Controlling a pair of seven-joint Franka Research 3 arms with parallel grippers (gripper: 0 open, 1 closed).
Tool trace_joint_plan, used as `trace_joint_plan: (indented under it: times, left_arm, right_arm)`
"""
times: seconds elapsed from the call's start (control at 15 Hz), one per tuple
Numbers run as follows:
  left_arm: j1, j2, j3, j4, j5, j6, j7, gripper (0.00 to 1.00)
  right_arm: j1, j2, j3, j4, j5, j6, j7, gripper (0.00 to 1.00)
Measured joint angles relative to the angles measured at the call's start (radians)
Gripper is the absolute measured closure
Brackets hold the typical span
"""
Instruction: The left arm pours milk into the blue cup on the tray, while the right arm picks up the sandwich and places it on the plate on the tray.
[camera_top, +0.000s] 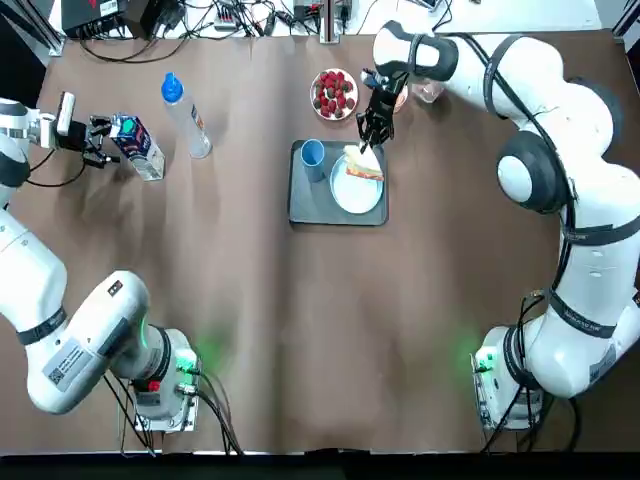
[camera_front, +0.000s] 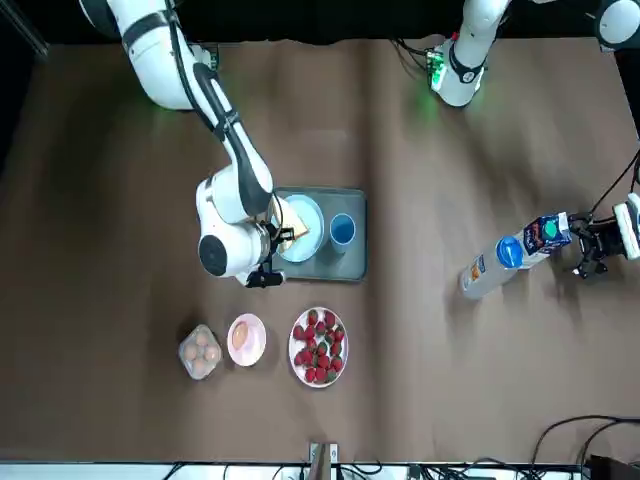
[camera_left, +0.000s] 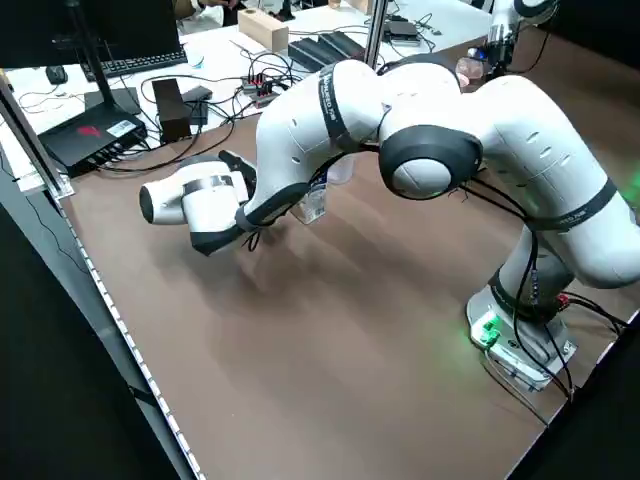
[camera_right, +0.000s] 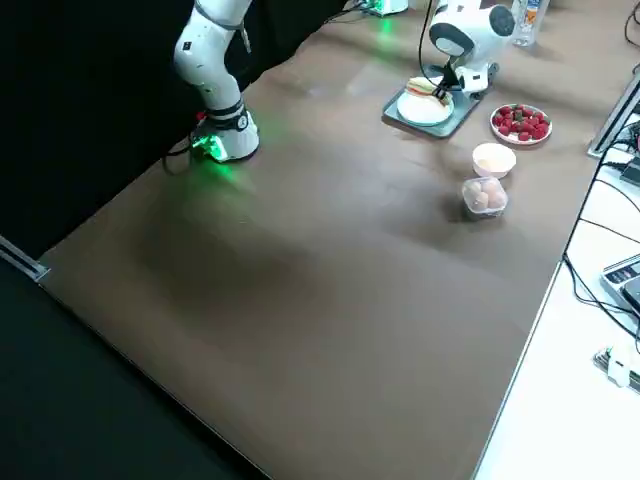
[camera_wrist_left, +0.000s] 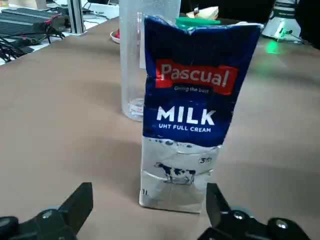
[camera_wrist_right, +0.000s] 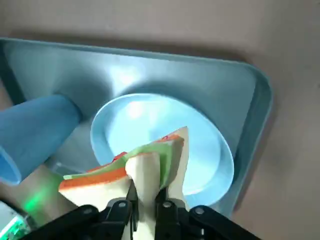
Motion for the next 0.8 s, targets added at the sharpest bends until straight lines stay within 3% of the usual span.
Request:
trace_joint_plan:
  times: [0.33, 0.6, 0.8]
  left_arm:
    - [-0.033, 0.02, -0.001, -0.002, -0.04, -0.016, 0.03, 0.0]
    - [-0.045, 0.026, -0.001, -0.003, -0.058, -0.017, 0.042, 0.0]
    - [-0.046, 0.031, 0.0, -0.02, -0.061, -0.019, 0.042, 0.0]
  right_arm:
    - [0.016, 0.036, 0.0, -0.006, 0.012, 0.109, 0.0, 0.85]
    - [0.028, 0.048, 0.0, -0.006, 0.015, 0.123, 0.0, 0.85]
    - [0.028, 0.048, -0.003, -0.006, 0.015, 0.122, -0.001, 0.61]
